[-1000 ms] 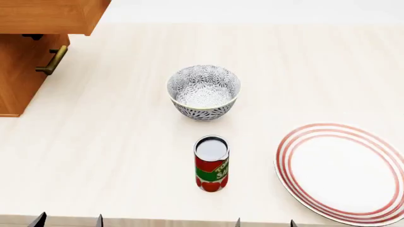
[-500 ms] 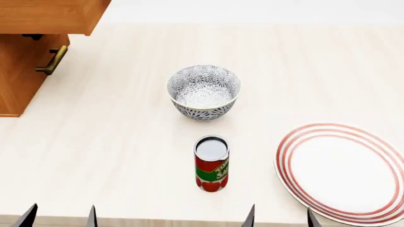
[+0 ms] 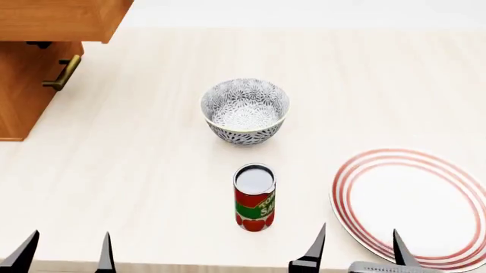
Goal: Put the bowl on the plate.
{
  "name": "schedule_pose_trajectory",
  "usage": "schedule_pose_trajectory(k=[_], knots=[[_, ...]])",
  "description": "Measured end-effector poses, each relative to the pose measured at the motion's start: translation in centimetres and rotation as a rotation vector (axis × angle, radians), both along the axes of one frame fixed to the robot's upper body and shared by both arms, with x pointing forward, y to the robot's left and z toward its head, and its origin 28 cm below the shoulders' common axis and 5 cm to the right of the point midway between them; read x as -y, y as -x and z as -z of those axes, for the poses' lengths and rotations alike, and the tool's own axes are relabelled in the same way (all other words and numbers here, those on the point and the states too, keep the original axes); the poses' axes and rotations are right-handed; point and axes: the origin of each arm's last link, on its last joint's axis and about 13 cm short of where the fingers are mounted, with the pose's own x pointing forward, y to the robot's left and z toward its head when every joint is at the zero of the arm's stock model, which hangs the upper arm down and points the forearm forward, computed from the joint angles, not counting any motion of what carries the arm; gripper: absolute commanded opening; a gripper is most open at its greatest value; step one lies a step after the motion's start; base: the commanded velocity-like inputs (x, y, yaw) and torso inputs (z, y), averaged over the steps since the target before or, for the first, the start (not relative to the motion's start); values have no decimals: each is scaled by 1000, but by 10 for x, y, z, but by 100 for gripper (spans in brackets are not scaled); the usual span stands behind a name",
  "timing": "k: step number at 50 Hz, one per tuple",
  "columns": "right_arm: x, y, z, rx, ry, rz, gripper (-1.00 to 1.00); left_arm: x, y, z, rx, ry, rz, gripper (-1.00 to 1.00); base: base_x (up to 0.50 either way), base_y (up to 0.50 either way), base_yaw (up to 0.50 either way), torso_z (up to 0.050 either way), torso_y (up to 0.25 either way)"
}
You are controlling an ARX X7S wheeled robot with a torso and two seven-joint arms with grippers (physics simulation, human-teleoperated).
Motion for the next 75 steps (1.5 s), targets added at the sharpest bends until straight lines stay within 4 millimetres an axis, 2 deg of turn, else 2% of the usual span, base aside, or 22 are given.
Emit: schedule_pose_trajectory(k=[75], knots=[[12, 0, -18, 38, -56, -74, 100, -2, 0, 0, 3, 6, 5, 100, 112, 0, 0, 0, 0]])
